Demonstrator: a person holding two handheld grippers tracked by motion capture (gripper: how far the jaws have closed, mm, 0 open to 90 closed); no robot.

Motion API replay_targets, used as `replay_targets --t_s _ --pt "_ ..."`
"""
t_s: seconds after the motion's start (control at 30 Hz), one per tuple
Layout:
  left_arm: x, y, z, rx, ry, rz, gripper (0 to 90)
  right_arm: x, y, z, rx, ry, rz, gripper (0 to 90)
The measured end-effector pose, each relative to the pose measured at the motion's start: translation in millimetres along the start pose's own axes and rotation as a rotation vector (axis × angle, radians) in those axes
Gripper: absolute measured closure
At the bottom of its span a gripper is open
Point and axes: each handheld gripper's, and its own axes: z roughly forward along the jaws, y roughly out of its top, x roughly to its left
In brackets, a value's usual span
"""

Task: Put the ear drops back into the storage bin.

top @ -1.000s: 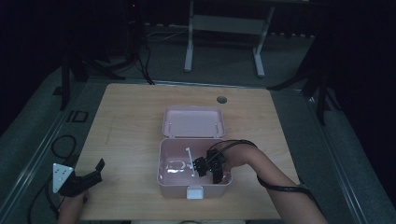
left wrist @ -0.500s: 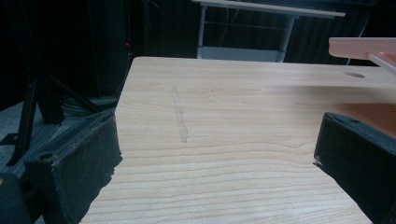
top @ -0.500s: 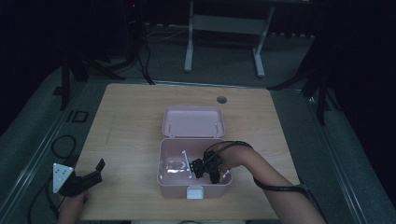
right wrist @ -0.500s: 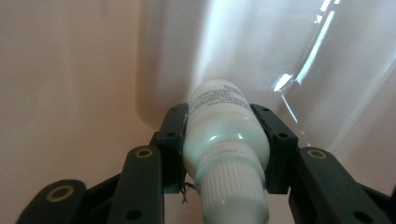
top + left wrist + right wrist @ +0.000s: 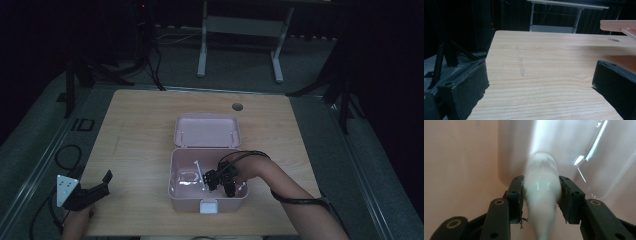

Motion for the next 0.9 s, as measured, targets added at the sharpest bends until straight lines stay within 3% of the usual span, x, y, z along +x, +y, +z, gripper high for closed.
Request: replay_targets --t_s 0.4,0.6,0.73,0.9 --pt "0.0 0.0 0.0 0.0 0.0 -0.001 0.4 3.2 -17.3 -32.0 -0.099 -0.027 0.033 52.8" --pt "0.1 0.1 0.1 0.001 0.002 -0.001 0.4 10.0 -33.1 -57.9 -0.17 -0.081 0.052 47.6" --pt "0.0 0.1 0.2 0.001 0.002 -0.003 0.4 15.5 -48.4 -79.9 -0.251 -0.126 0.075 40.3" --pt "-0.1 0.1 0.1 0.001 0.003 -0.002 0.4 16.9 -71.0 -95.9 -0.328 -0.165 0.152 26.9"
